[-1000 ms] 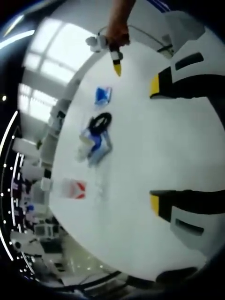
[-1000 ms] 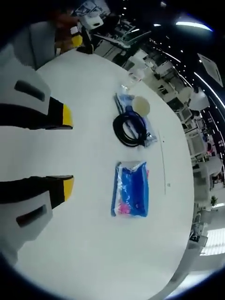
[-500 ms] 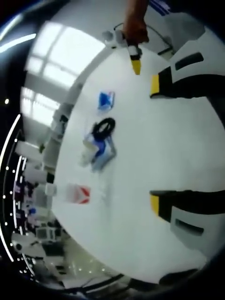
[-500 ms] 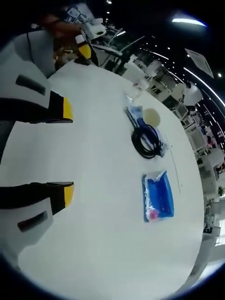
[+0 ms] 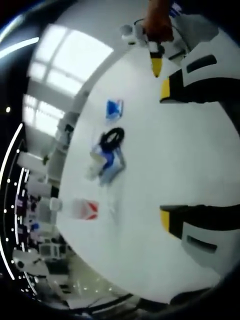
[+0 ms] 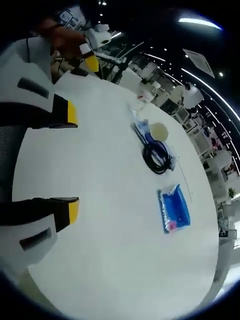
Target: Arrange the tabletop items into an orderly group along one side of the table until the central work area is clear of visible clutter.
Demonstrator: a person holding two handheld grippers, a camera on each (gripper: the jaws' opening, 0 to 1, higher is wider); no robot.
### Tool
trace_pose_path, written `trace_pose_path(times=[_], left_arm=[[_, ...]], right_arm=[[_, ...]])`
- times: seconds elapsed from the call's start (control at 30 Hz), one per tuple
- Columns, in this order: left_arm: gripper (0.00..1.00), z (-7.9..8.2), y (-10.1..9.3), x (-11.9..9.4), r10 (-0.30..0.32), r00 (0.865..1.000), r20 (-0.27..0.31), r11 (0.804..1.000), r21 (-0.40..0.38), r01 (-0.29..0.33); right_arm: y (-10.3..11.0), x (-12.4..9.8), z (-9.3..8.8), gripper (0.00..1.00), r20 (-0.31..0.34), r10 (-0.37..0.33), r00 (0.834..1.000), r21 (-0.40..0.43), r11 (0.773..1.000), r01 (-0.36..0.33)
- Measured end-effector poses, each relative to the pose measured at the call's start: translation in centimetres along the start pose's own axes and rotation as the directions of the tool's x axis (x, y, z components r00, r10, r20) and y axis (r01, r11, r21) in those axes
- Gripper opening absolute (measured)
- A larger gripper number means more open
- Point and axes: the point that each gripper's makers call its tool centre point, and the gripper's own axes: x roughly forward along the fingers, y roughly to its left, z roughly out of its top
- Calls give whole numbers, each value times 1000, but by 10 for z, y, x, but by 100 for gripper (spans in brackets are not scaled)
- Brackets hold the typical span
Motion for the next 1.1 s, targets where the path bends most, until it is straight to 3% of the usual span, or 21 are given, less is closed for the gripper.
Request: trace_pose_path(times=[0.07, 0.17, 0.7, 1.1], left_arm=[[81, 2, 2, 0, -3, 1000, 9, 1000, -24, 4], [82, 1, -2, 1, -17, 1000, 5, 999, -32, 17], [82, -14, -12, 9, -49, 997, -59, 999, -8, 48], [81, -18, -10, 9, -40, 997, -71, 999, -18, 39]], right_arm=[[3, -4, -1, 63, 49, -11, 999, -15, 1000, 12], [2, -4, -10, 69, 40, -9, 999, -3, 1000, 9], [-6, -11, -31, 67, 33, -58, 998, 56, 997, 56], [0, -9, -30, 66, 34, -41, 999, 39, 998, 40]])
